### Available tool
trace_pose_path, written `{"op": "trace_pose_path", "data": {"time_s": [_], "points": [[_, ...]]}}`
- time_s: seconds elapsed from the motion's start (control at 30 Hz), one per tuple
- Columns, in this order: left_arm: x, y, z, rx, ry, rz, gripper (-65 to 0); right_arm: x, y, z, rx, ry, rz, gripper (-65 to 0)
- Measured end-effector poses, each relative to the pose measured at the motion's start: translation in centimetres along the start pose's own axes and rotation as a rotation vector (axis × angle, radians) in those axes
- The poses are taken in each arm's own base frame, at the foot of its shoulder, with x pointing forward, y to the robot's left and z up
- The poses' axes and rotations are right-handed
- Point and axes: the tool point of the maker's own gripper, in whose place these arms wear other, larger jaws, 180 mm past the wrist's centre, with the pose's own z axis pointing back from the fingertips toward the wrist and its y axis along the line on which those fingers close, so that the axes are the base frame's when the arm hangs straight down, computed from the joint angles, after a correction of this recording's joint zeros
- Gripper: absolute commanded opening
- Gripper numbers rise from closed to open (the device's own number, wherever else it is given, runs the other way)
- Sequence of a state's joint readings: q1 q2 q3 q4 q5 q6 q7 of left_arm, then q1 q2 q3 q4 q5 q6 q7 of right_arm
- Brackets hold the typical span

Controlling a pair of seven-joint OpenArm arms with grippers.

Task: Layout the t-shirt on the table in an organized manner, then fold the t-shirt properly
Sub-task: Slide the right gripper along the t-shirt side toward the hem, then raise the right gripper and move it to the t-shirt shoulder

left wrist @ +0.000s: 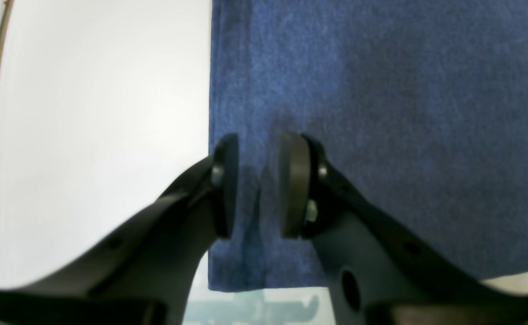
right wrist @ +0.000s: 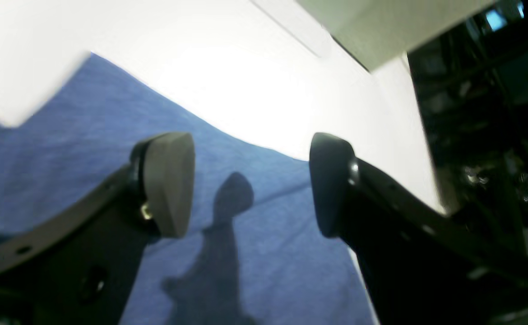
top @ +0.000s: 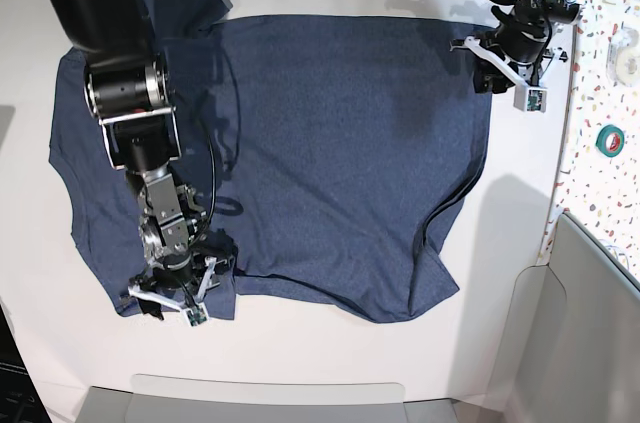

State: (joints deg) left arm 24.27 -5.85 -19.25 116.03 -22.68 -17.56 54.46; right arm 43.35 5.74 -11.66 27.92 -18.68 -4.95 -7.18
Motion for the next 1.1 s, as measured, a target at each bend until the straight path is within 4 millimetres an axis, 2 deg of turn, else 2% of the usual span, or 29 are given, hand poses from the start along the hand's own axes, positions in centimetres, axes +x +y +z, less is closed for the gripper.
{"op": "trace_pose_path", "data": {"time_s": [0.07, 0.1, 0.17, 0.23, 0.3, 0.37, 0.43, 0.5, 0.57, 0.67, 0.83, 0.93, 1.0, 1.1], "points": [[0.1, 0.2, 0.0, 0.005, -0.001, 0.003, -49.2, -1.3, -1.9, 0.8, -0.042, 0.001, -0.144, -25.6], [0.1, 0.2, 0.1, 0.006, -0.003, 0.004, -49.2, -2.4, -3.4, 1.4, -0.082, 0.008, -0.237, -25.6], [0.5, 0.6, 0.4, 0.021, -0.017, 0.006, -49.2, -6.0, -7.5, 3.2, -0.19, 0.058, -0.442, -25.6], [1.1, 1.3, 0.9, 0.045, -0.039, 0.016, -48.9, -9.9, -11.5, 6.0, -0.301, 0.111, -0.591, -25.6], [1.5, 1.9, 1.0, 0.069, -0.06, 0.051, -47.7, -12.8, -13.4, 9.1, -0.368, 0.136, -0.7, -25.6], [2.1, 2.0, 0.9, 0.072, -0.075, 0.06, -46.5, -14.3, -13.4, 11.7, -0.362, 0.145, -0.76, -25.6], [2.6, 1.8, 0.8, 0.068, -0.094, 0.064, -46.1, -13.9, -12.2, 13.8, -0.297, 0.115, -0.796, -25.6], [2.7, 1.6, 0.7, 0.062, -0.099, 0.076, -46.1, -13.0, -12.6, 16.2, -0.273, 0.066, -0.836, -25.6], [2.4, 1.2, 0.6, 0.056, -0.094, 0.088, -46.1, -13.2, -14.7, 19.2, -0.315, 0.017, -0.872, -25.6], [2.0, 1.1, 0.6, 0.054, -0.084, 0.096, -46.1, -16.1, -16.6, 23.8, -0.358, 0.046, -0.971, -25.6], [2.0, 1.0, 0.6, 0.054, -0.085, 0.097, -46.1, -21.4, -15.3, 29.2, -0.302, 0.152, -1.26, -25.6], [2.2, 1.0, 0.6, 0.051, -0.089, 0.096, -46.1, -23.1, -15.4, 31.7, -0.295, 0.175, -1.356, -25.6], [2.1, 1.0, 0.6, 0.052, -0.088, 0.096, -46.1, -24.1, -14.3, 33.2, -0.255, 0.227, -1.42, -25.6], [2.1, 1.0, 0.6, 0.052, -0.088, 0.097, -46.1, -24.5, -12.6, 34.6, -0.189, 0.269, -1.516, -25.6]]}}
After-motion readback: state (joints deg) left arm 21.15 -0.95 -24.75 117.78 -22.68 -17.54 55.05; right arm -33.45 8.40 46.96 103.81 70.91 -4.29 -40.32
